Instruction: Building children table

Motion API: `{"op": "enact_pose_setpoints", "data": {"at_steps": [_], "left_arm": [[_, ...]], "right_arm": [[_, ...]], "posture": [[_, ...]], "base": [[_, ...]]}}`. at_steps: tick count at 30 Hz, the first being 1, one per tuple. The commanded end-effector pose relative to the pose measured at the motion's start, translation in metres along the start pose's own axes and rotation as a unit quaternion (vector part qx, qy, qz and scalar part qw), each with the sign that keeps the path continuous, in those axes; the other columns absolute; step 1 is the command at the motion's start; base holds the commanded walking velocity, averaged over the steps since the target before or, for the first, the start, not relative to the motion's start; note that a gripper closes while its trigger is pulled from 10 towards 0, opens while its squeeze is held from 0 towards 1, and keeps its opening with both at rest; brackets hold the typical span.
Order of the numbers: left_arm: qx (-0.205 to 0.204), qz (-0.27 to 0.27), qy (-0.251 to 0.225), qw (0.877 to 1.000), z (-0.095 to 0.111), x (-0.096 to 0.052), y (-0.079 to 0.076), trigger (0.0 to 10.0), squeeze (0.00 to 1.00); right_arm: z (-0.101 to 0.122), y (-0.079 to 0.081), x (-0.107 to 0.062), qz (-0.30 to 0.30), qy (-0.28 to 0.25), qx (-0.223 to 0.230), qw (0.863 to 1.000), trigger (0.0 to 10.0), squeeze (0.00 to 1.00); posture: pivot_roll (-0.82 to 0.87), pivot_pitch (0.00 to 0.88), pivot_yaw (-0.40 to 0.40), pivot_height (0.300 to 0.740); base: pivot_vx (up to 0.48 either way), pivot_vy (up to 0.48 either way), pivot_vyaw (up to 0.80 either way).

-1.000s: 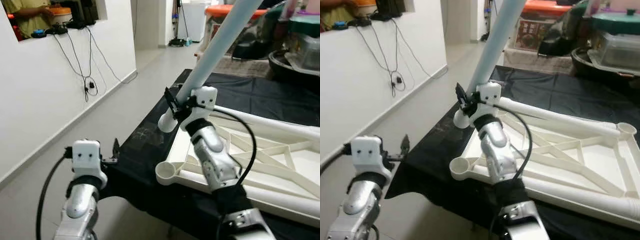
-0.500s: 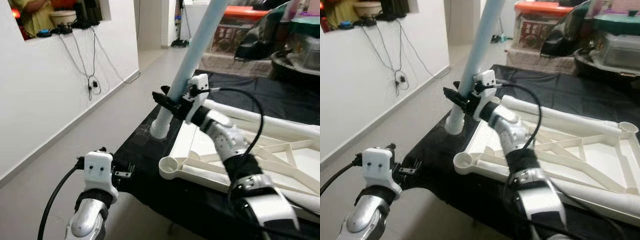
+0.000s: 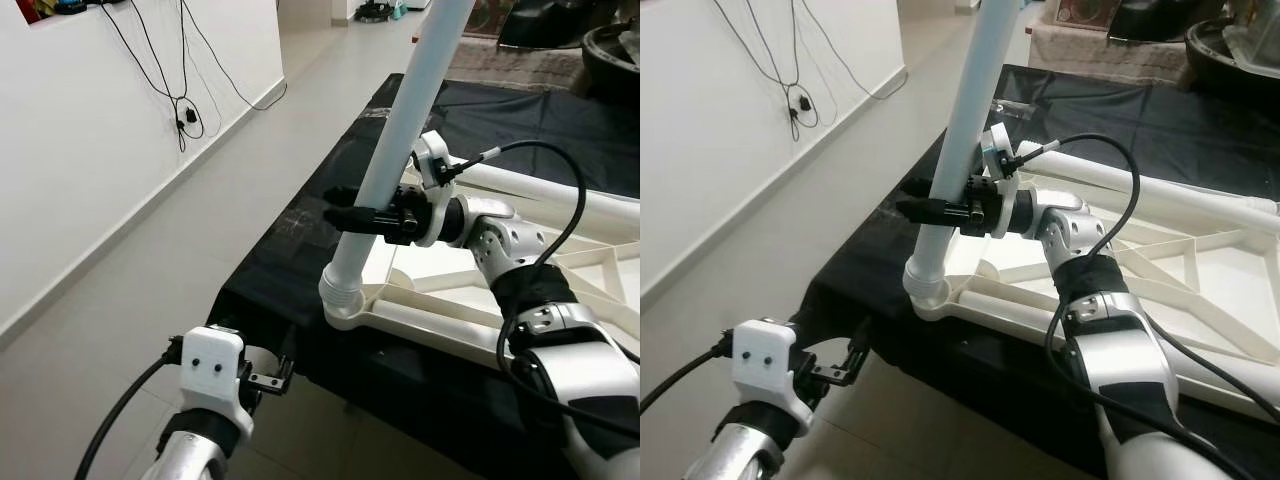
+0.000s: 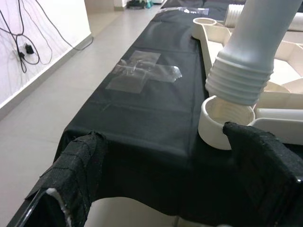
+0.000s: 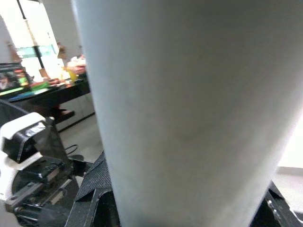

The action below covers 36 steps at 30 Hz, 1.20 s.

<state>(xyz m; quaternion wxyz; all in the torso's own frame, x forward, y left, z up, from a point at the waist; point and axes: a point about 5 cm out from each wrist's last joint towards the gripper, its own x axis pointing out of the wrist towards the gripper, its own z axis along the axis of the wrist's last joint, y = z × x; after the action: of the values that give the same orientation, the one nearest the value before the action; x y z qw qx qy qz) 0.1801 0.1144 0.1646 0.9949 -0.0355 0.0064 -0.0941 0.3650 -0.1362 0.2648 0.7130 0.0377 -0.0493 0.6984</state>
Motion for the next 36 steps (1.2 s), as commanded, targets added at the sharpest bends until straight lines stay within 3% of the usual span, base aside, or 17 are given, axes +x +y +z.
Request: {"op": "enact_pose_setpoints", "data": {"at_steps": [1, 24, 26, 36], "left_arm": [[0.003, -0.002, 0.007, 1.0, 0.0, -0.002, 0.0, 10.0, 0.0], [0.005, 0.0, 0.013, 1.0, 0.003, -0.007, -0.002, 10.0, 0.0], [0.007, 0.0, 0.015, 1.0, 0.002, -0.006, -0.001, 10.0, 0.0], [0.012, 0.0, 0.013, 1.0, 0.001, -0.004, 0.0, 10.0, 0.0]], "right_arm": [[0.005, 0.0, 0.001, 0.014, 0.002, -0.012, 1.0, 10.0, 0.0], [-0.008, -0.002, 0.006, 0.035, 0.06, -0.027, 0.997, 10.0, 0.0], [-0.014, -0.002, 0.005, 0.034, 0.086, -0.038, 0.995, 10.0, 0.0], [-0.014, -0.002, 0.009, 0.044, 0.114, -0.066, 0.99, 10.0, 0.0]], "posture": [[0.1, 0.227, 0.037, 0.74], [0.11, 0.22, 0.026, 0.74], [0.11, 0.201, 0.028, 0.74], [0.1, 0.185, 0.027, 0.74]], "base": [[0.0, 0.0, 0.0], [0.0, 0.0, 0.0], [0.0, 0.0, 0.0], [0.0, 0.0, 0.0]]}}
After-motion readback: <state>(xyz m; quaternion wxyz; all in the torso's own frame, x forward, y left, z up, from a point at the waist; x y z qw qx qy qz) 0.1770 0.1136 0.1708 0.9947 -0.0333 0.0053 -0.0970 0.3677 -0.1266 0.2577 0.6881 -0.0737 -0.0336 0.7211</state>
